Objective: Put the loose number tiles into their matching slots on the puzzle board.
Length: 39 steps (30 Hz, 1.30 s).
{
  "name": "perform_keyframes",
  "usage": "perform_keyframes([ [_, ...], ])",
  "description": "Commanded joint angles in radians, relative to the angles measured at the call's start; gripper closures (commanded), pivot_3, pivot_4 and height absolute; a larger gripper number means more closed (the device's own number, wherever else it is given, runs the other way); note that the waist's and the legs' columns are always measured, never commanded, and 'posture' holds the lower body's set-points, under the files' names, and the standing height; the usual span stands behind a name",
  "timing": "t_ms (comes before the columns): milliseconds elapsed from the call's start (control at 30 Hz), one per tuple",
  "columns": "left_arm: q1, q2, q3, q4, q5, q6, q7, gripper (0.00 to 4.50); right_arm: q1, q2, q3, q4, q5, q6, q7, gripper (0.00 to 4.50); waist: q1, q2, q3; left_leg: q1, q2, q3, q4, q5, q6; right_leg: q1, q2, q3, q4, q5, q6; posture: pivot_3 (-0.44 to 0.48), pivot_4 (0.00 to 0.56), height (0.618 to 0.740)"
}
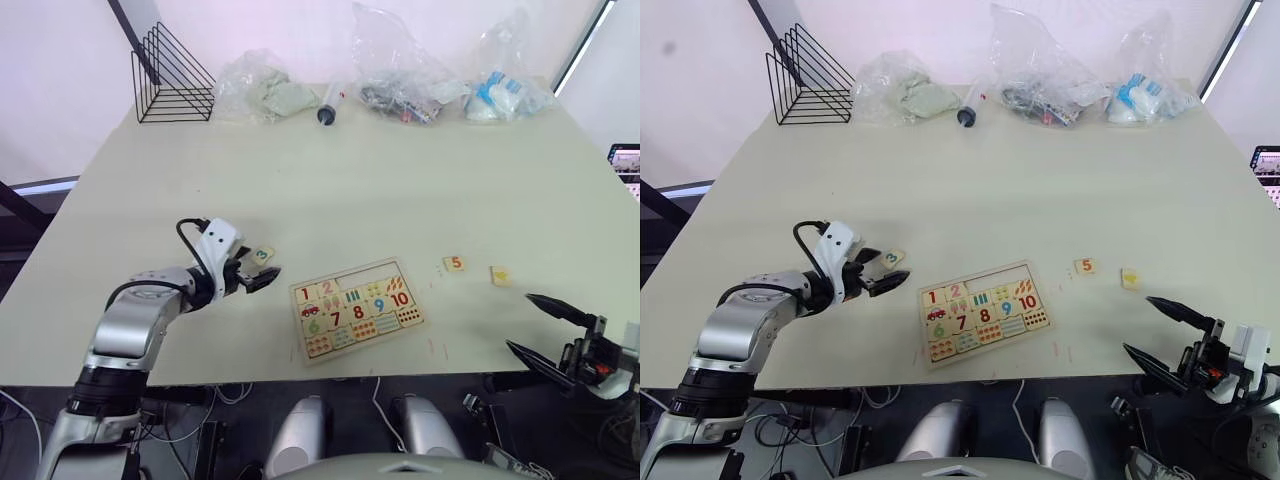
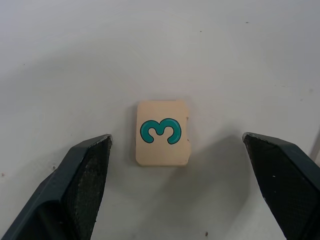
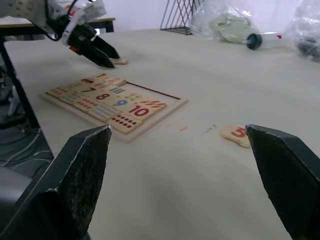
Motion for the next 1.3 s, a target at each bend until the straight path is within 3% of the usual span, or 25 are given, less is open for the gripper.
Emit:
perform_keyframes([
  [33,-0.001,0.007,-0.023,0.023,0.015,0.006,-0.012,0.05,-0.009,-0.020,-0.011,-0.025,0.027,0.004,0.025,0.00,0.000,0.000,0.000,0.000,0.000,0.000,0.000,0.000,0.000,0.000,0.000,0.000,0.000,0.000,0.000,0.000,0.150,0.740],
  [233,-0.001,0.003,-0.027,0.026,0.013,0.011,-0.014,0.05,-0.020,-0.034,-0.011,-0.024,0.029,0.018,0.050,0.00,0.001,0.001,0.000,0.000,0.000,0.000,0.000,0.000,0.000,0.000,0.000,0.000,0.000,0.000,0.000,0.000,0.150,0.740],
  [533,0.011,-0.003,-0.023,0.019,0.012,0.019,-0.014,3.56,-0.026,-0.031,-0.004,-0.030,0.022,0.024,0.049,0.00,0.001,0.001,0.000,0.000,0.000,0.000,0.000,0.000,0.000,0.000,0.000,0.000,0.000,0.000,0.000,0.000,0.150,0.740],
  [900,0.021,0.027,-0.006,-0.002,0.022,-0.059,-0.048,3.56,-0.028,-0.024,0.010,-0.045,0.013,0.025,0.026,0.00,0.000,0.001,0.000,0.000,0.000,0.000,0.000,0.000,0.000,0.000,0.000,0.000,0.000,0.000,0.000,0.000,0.150,0.740],
  [1300,-0.012,0.261,0.036,-0.150,-0.097,-0.027,-0.312,3.56,-0.018,-0.010,0.018,-0.090,0.017,0.039,-0.042,0.00,-0.004,0.000,0.003,-0.002,0.000,0.000,0.000,0.000,0.000,-0.001,0.000,0.000,-0.001,0.000,0.000,0.000,0.150,0.740],
])
